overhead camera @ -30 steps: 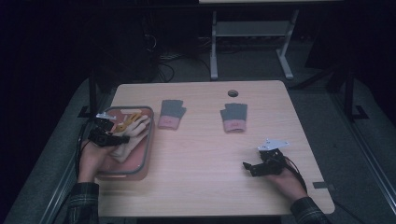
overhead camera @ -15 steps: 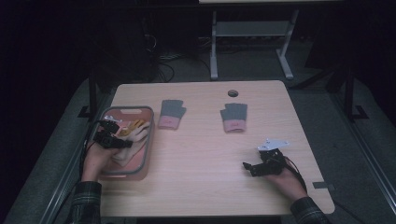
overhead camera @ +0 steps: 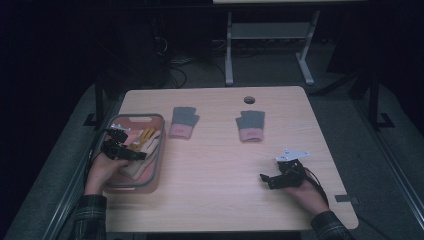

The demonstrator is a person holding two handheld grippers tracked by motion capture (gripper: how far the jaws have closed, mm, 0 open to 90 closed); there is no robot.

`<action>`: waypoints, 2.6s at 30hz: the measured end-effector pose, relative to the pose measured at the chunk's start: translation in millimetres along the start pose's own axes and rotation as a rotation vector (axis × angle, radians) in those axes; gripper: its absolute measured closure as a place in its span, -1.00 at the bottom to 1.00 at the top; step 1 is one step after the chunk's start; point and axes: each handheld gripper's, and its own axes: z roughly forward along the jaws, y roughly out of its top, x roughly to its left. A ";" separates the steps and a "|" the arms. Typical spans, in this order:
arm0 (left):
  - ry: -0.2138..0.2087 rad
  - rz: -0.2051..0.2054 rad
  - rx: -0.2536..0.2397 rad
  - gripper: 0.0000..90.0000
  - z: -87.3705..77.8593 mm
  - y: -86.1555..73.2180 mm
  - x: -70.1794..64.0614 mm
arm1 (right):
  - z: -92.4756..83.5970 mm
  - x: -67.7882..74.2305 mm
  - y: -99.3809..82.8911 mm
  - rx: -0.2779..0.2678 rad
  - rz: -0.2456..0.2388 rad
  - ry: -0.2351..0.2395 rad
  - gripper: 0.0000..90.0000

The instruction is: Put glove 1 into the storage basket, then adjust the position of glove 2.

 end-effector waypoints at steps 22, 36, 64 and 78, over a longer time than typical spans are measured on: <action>-0.157 0.125 -0.207 -0.70 -28.2 29.7 -64.6 | -0.2 0.4 0.0 0.003 0.004 0.001 -0.76; -0.225 0.249 -0.242 -0.69 -5.2 41.8 -141.7 | -0.2 0.5 0.0 0.004 0.005 0.002 -0.76; -0.172 0.424 -0.167 -0.71 76.6 -18.2 -199.1 | -1.6 0.6 3.0 0.028 0.003 0.014 -0.70; -0.196 0.421 -0.238 -0.73 79.6 -24.4 -194.2 | -3.9 -10.1 34.5 -0.001 0.012 0.058 0.41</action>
